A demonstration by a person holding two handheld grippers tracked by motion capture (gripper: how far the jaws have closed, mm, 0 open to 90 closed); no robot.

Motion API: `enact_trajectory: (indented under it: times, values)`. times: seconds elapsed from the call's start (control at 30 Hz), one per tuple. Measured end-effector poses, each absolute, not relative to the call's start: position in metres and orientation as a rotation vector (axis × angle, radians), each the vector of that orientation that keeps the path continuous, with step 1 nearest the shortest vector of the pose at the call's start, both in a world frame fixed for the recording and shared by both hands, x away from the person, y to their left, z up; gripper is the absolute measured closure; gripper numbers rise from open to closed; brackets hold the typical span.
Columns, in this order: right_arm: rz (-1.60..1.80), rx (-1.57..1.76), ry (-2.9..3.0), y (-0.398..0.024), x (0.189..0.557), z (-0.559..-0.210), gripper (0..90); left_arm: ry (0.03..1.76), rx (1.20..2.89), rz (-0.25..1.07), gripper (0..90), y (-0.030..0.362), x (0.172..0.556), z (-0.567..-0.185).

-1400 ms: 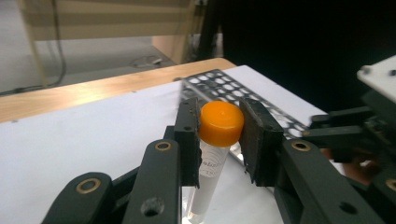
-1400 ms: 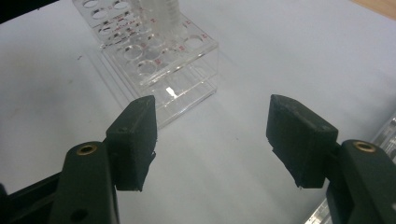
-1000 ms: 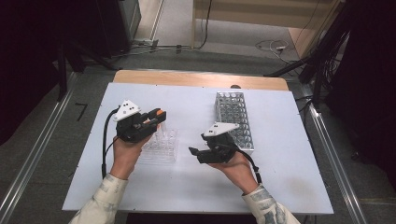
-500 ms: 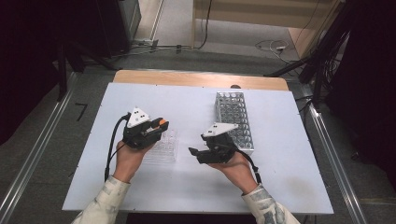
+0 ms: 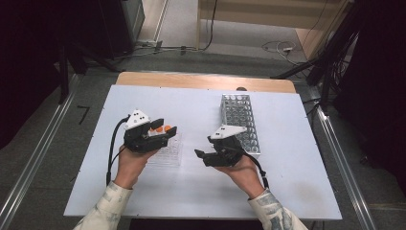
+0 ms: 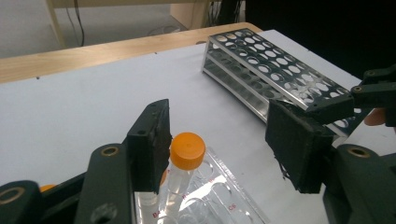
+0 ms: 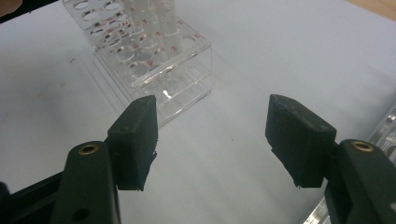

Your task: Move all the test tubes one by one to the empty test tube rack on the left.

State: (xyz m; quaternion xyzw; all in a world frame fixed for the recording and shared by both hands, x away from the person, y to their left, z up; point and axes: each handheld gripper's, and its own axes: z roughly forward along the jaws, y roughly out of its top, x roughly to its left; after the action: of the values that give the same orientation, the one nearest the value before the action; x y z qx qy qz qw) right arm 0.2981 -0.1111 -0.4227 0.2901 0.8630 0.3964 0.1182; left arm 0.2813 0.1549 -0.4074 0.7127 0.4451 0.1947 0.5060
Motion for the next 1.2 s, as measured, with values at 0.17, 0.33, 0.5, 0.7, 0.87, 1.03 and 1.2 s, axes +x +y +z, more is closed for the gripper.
enact_trajectory:
  times: [0.17, 0.33, 0.5, 0.7, 0.87, 1.03, 1.2]
  values:
    - [1.174, 0.86, 2.499, -0.116, 0.298, -0.42, 32.3, 1.084, 1.703, 0.479, 35.5, 0.157, 0.277, -0.404]
    - [1.2, 0.894, 2.458, -0.126, 0.302, -0.416, 31.6, 1.082, 1.72, 0.475, 32.9, 0.158, 0.274, -0.405]
    - [1.209, 0.917, 2.437, -0.133, 0.304, -0.414, 29.9, 1.092, 1.712, 0.504, 29.4, 0.163, 0.269, -0.403]
    - [1.228, 0.932, 2.403, -0.143, 0.304, -0.41, 28.7, 1.124, 1.695, 0.542, 22.6, 0.168, 0.265, -0.403]
    - [1.24, 0.952, 2.378, -0.153, 0.305, -0.406, 26.4, 1.144, 1.695, 0.558, 19.5, 0.171, 0.262, -0.405]
    - [1.244, 0.969, 2.371, -0.162, 0.304, -0.406, 26.1, 1.158, 1.682, 0.521, 18.3, 0.176, 0.259, -0.408]
    - [1.248, 0.978, 2.362, -0.168, 0.302, -0.405, 26.0, 1.154, 1.676, 0.537, 18.3, 0.177, 0.255, -0.406]
